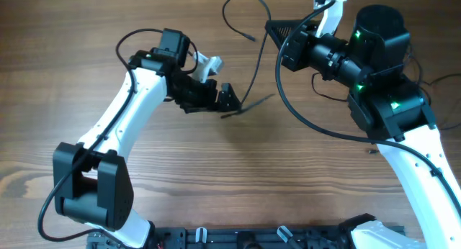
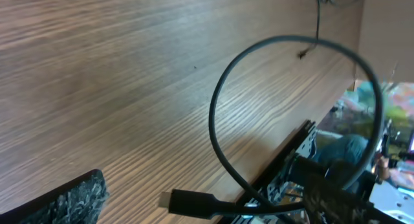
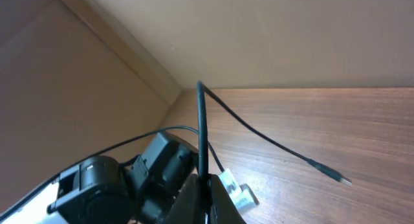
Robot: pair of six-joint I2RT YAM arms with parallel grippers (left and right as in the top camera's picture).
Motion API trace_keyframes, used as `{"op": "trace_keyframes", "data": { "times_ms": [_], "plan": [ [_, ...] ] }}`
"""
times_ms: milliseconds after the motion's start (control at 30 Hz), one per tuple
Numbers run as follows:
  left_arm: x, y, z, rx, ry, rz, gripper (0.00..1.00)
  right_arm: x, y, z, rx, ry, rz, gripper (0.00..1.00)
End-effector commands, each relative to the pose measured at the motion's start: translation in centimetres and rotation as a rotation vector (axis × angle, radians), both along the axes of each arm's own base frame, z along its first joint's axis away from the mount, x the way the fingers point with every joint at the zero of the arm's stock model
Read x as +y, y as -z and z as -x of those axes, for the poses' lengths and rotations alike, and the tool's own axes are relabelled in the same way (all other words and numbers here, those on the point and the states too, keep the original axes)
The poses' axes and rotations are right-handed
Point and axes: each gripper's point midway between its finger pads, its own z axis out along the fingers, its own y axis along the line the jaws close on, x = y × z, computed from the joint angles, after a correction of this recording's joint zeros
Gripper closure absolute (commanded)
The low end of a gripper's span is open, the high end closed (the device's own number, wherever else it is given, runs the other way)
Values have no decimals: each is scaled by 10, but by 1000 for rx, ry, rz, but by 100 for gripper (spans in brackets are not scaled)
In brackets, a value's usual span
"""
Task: Untangle cables
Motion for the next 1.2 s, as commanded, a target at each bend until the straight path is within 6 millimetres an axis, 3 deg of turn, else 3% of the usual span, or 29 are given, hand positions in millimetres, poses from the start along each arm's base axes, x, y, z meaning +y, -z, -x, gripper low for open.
{"op": "trace_keyframes", "data": {
  "times_ms": [0, 267, 367, 500, 600, 767, 900, 1000, 1067, 1167],
  "plan": [
    [-12, -4, 10, -16, 58, 17, 2, 3, -2, 0, 10, -16, -21, 96],
    [-42, -25, 31, -7, 172, 183, 0, -10, 25, -5, 105, 68, 41, 95],
    [-43, -26, 28, 6, 145, 188, 0, -10, 25, -5, 103, 67, 40, 96],
    [-57, -52, 27, 17, 158, 358, 2, -6, 19, -4, 85, 47, 25, 96],
    [-59, -47, 27, 0, 167, 326, 4, 4, 4, 0, 35, -21, -16, 96],
    [-55, -22, 27, -35, 164, 159, 13, 11, -17, 3, -23, -67, -78, 96],
    [-44, -1, 26, -67, 157, -3, 26, 12, -25, 2, -45, -70, -100, 96],
    [-37, 6, 23, -77, 146, -62, 56, 7, -19, -3, -28, -28, -84, 96],
    [-31, 10, 21, -83, 136, -102, 74, -4, -5, -11, 13, 60, -42, 96],
    [-25, 14, 21, -82, 130, -143, 81, -30, 23, -22, 76, 218, 67, 96]
  ]
}}
